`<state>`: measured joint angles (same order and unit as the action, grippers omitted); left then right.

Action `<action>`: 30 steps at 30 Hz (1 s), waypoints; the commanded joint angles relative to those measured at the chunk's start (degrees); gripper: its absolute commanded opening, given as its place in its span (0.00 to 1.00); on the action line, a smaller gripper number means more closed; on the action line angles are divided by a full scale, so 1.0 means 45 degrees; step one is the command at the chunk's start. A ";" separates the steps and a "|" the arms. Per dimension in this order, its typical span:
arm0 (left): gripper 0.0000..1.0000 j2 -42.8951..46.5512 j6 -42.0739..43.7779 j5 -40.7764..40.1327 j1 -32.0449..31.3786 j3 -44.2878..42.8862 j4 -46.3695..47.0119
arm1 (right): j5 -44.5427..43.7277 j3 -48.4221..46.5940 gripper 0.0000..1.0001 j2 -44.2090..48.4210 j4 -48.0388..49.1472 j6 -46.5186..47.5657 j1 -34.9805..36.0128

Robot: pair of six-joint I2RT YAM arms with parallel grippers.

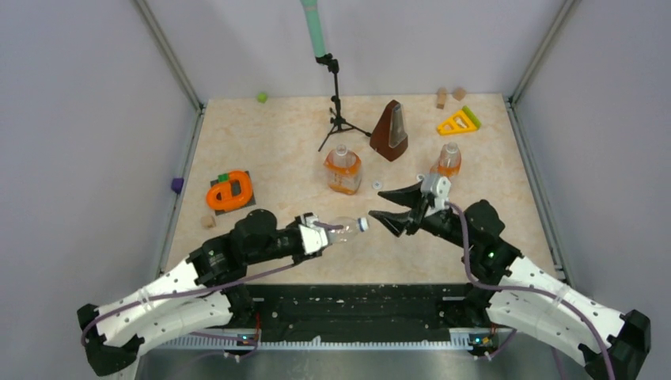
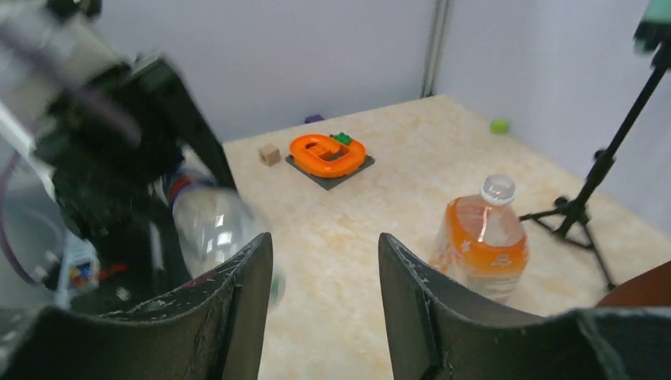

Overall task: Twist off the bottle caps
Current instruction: Unscrew the bottle cap from the plastic bottle.

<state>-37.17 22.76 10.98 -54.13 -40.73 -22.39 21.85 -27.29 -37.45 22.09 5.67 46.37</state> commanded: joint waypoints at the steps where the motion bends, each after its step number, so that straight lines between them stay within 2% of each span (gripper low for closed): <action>1: 0.00 -0.0485 0.1369 -0.5933 -0.1301 0.0318 0.1428 | -0.2057 -0.2553 0.49 -0.1294 -0.2109 -0.6434 0.0099; 4: 0.00 -0.0222 0.1789 -0.6926 -0.1690 0.0847 0.2386 | -0.1798 -0.3193 0.49 -0.2102 -0.3776 -0.8159 0.0087; 9: 0.00 0.0236 0.2318 -0.7599 -0.2061 0.1282 0.3293 | -0.0954 -0.2773 0.52 -0.2192 -0.3786 -0.9853 0.0056; 13: 0.00 0.0213 0.2457 -0.8056 -0.2201 0.1316 0.3278 | -0.0906 -0.2953 0.54 -0.2295 -0.4654 -1.0105 -0.0018; 20: 0.00 0.0199 0.2551 -0.8477 -0.2249 0.1279 0.3219 | 0.0656 -0.2659 0.55 -0.2277 -0.4295 -1.0296 -0.0187; 25: 0.00 0.0284 0.2556 -0.8825 -0.2249 0.1215 0.3041 | 0.0803 -0.2684 0.56 -0.1887 -0.5268 -1.0011 -0.0254; 30: 0.00 0.0358 0.2593 -0.9056 -0.2254 0.1173 0.2834 | 0.0846 -0.2627 0.51 -0.1439 -0.5786 -0.9829 -0.0340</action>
<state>-36.47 31.97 2.98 -63.94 -35.73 -18.13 24.27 -38.98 -46.17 -1.98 -38.98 45.45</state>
